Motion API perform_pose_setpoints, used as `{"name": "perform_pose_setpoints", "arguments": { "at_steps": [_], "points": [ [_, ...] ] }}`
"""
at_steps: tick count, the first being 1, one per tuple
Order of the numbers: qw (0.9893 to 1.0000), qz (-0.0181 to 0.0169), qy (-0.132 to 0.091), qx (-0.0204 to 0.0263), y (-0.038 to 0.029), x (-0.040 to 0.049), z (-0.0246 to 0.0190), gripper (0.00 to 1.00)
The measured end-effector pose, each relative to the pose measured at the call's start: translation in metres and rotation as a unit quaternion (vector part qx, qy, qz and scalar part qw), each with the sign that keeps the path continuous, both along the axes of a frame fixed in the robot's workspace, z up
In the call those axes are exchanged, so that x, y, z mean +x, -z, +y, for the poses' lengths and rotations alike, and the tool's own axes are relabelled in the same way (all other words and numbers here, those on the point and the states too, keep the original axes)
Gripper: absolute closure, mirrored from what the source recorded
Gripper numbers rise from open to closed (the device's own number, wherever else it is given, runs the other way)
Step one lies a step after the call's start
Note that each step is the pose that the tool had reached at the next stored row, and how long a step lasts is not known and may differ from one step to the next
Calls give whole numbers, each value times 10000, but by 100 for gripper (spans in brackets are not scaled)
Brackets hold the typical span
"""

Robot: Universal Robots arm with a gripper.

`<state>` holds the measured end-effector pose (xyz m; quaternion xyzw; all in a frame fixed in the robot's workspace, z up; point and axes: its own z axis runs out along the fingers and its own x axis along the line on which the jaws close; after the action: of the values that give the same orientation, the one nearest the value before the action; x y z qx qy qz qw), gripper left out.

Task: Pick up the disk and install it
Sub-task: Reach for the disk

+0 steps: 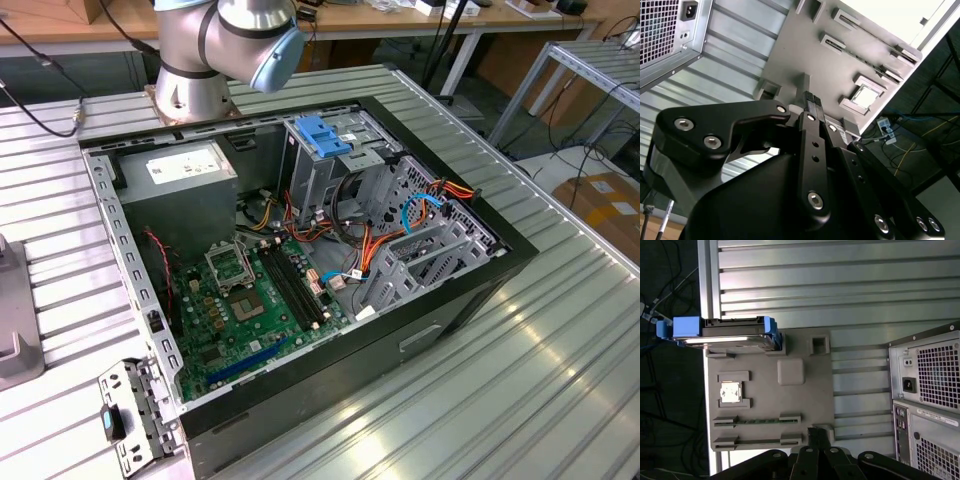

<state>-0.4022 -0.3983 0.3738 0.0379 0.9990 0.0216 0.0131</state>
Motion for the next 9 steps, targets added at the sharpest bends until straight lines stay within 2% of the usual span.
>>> {"name": "perform_pose_setpoints", "arguments": {
  "at_steps": [9],
  "points": [
    [10000, 0, 0, 0, 4, -35, 0, 90]
  ]
}}
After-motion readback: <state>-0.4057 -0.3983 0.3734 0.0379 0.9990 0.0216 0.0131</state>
